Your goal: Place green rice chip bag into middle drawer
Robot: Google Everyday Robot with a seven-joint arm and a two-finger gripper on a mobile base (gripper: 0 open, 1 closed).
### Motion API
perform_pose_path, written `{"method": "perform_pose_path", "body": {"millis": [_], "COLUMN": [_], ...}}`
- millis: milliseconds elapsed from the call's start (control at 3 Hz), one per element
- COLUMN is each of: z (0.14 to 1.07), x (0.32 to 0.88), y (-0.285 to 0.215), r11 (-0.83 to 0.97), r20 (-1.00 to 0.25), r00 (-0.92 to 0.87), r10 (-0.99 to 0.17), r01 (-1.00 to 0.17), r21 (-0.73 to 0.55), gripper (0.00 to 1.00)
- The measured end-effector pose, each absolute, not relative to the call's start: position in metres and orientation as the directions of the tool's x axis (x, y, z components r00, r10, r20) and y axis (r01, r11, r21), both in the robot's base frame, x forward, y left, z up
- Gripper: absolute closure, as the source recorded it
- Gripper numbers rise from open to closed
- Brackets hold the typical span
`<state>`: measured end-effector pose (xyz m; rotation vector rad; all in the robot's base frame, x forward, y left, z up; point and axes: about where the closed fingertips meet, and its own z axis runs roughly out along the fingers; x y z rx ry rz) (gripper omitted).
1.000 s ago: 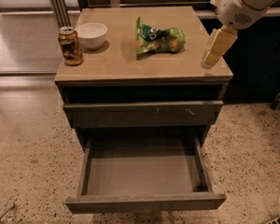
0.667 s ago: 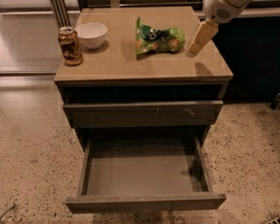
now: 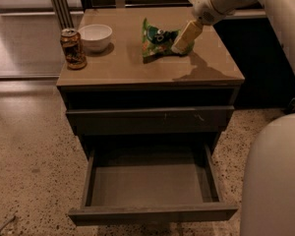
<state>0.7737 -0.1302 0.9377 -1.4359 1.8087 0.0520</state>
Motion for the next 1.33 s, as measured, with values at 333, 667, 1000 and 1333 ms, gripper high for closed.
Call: {"method": "perform_pose_path", "body": {"millis": [333, 667, 1000, 1333], "z": [0.912, 0.885, 0.862, 0.848], "x": [0.798, 0.813, 0.822, 0.833], "y": [-0.111, -0.108, -0.109, -0.11], "r11": [0.355, 0.366, 0.377, 0.391], "r20": [-0.642, -0.651, -0.646, -0.644], "r00": [-0.034, -0.068, -0.103, -0.114], "r10": [-0.766, -0.756, -0.756, -0.757], "r01": [-0.855, -0.869, -0.876, -0.868], "r21": [-0.378, -0.334, -0.302, -0.306], "gripper": [0.0, 0.0, 0.0, 0.18]}}
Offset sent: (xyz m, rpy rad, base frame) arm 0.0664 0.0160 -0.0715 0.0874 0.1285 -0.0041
